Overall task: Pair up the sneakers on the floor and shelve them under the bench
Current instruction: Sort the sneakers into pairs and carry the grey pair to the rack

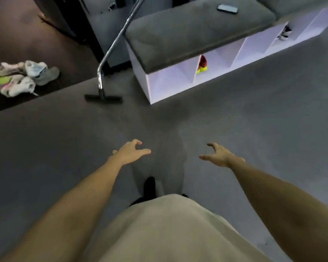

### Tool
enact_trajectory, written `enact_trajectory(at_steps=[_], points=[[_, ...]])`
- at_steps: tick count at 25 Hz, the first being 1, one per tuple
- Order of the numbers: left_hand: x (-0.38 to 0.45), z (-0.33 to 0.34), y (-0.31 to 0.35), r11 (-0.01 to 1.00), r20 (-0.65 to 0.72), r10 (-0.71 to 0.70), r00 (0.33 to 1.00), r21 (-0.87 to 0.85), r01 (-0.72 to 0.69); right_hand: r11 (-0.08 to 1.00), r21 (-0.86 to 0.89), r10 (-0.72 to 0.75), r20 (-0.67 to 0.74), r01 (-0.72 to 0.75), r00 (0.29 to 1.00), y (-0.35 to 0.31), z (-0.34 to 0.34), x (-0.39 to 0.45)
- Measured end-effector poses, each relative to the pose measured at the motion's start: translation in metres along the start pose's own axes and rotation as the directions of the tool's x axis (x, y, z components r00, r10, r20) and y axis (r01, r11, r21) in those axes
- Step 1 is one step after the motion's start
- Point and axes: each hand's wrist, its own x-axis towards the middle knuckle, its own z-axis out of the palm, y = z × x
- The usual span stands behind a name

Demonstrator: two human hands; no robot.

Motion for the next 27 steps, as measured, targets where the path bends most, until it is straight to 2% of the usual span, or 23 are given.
enact_trajectory(at_steps=[2,6,10,15,18,21,27], points=[[-0.016,0.025,-0.023,0.995,0.045,-0.099,0.994,-0.028,0.101,0.997,-0.080,-0.011,0.096,0.019,0.995,-0.006,0.015,-0.002],[-0.049,0.067,-0.092,0.917,0.051,-0.271,0.961,-0.289,0.274,0.973,-0.213,-0.038,0.231,0.089,0.972,-0.036,0.048,0.009],[-0.080,0.050,-0.158,0.796,-0.010,-0.424,0.906,-0.481,0.367,0.896,-0.325,-0.198,0.317,0.302,0.928,-0.125,0.075,0.018],[-0.105,0.019,-0.258,0.639,-0.047,-0.557,0.829,-0.663,0.392,0.800,-0.393,-0.311,0.377,0.454,0.872,-0.251,0.127,0.024],[-0.112,-0.006,-0.329,0.573,-0.036,-0.594,0.804,-0.721,0.391,0.791,-0.390,-0.312,0.406,0.472,0.859,-0.330,0.182,0.030],[-0.120,-0.036,-0.389,0.539,-0.016,-0.599,0.801,-0.748,0.388,0.804,-0.348,-0.320,0.431,0.482,0.844,-0.396,0.231,0.033],[-0.099,-0.114,-0.500,0.544,-0.047,-0.623,0.781,-0.744,0.389,0.828,-0.322,-0.278,0.476,0.459,0.834,-0.515,0.291,0.059]])
